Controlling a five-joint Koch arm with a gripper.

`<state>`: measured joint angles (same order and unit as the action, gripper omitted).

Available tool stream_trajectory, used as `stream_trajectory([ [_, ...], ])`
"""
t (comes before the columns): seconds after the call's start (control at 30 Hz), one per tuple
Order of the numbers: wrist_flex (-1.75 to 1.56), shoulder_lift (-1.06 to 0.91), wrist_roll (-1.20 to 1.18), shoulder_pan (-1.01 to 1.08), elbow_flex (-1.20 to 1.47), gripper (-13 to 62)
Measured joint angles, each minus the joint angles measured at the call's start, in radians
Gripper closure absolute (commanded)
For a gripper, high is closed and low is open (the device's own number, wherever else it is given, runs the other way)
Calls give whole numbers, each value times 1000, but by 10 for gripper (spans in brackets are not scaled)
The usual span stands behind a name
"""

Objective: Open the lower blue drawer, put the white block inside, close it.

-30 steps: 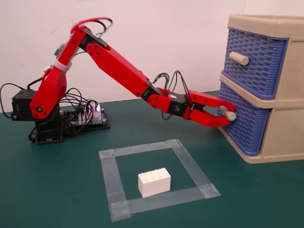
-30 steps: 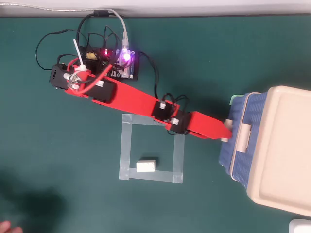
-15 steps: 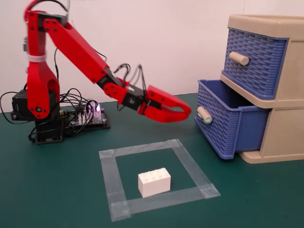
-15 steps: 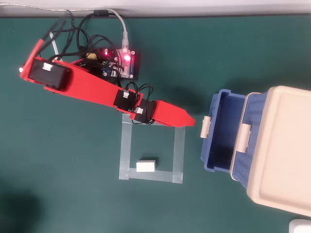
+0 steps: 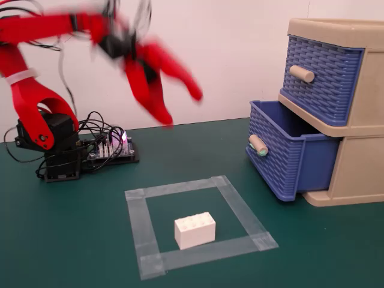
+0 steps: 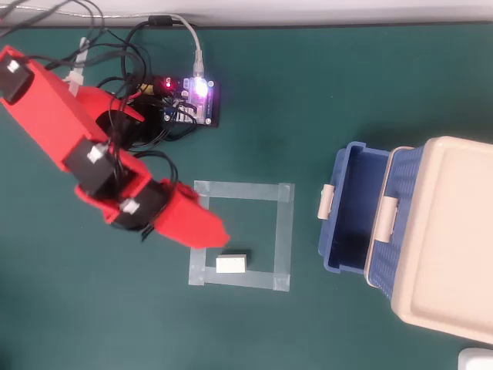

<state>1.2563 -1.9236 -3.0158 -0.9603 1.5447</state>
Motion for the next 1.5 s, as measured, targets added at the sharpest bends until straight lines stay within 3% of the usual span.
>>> stream_trajectory([
  [0.17, 374, 462, -91, 184, -423, 155],
  [0.33, 385, 696, -224, 245, -603, 157],
  [0.7, 373, 911, -561, 281, -741, 159],
  [0.97, 364, 1012, -617, 264, -756, 169],
  [1.07, 362, 1032, -618, 262, -756, 242],
  [1.27, 365, 1034, -618, 278, -756, 577],
  [1.5, 394, 1034, -565, 281, -756, 576],
])
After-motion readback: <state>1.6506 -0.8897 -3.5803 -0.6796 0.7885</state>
